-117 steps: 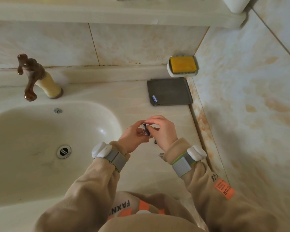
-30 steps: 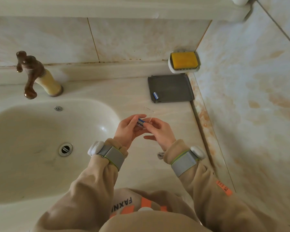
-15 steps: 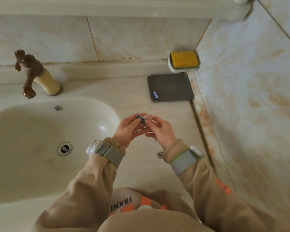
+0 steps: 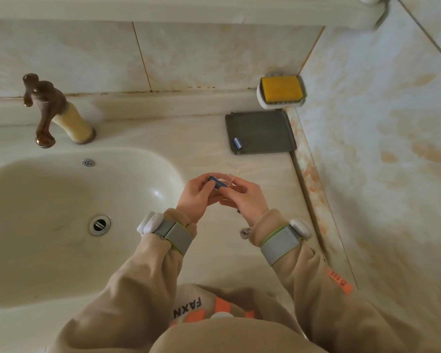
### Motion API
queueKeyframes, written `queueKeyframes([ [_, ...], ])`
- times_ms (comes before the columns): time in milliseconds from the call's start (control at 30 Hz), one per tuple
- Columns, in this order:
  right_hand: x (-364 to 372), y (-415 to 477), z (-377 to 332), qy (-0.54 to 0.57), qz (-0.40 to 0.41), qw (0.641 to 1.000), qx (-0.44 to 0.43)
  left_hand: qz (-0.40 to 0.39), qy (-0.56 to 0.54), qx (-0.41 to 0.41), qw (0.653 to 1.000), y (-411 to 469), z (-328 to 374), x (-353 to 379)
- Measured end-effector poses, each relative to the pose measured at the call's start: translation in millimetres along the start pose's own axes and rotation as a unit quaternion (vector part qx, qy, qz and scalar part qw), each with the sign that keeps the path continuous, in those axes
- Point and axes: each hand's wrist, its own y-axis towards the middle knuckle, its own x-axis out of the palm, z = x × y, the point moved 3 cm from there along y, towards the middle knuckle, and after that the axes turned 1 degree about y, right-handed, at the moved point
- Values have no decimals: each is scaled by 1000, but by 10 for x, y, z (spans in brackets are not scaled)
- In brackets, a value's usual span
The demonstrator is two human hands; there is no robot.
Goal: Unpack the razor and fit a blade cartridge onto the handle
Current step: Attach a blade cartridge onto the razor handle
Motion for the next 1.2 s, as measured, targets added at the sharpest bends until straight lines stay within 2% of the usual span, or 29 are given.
queueKeyframes([
  [333, -8, 10, 64, 22, 7, 999, 40, 11, -7, -11, 1000, -16, -68, 2],
  [833, -74, 42, 130, 44, -25, 997, 51, -35, -140, -86, 986, 16, -97, -80],
  [1000, -81, 59, 155, 25, -42, 997, 57, -10, -181, -110, 977, 43, -123, -114],
  [1067, -161, 107, 164, 30, -11, 998, 61, 6, -199, -116, 973, 44, -138, -142],
  [1100, -248, 144, 186, 20, 32, 997, 64, 13, -203, -118, 972, 42, -146, -163],
  [1133, -375, 192, 236, -18, 86, 994, 64, 20, -205, -119, 971, 42, -156, -191],
  [1200, -645, 281, 359, -180, 167, 968, 56, 27, -207, -119, 971, 46, -173, -237],
])
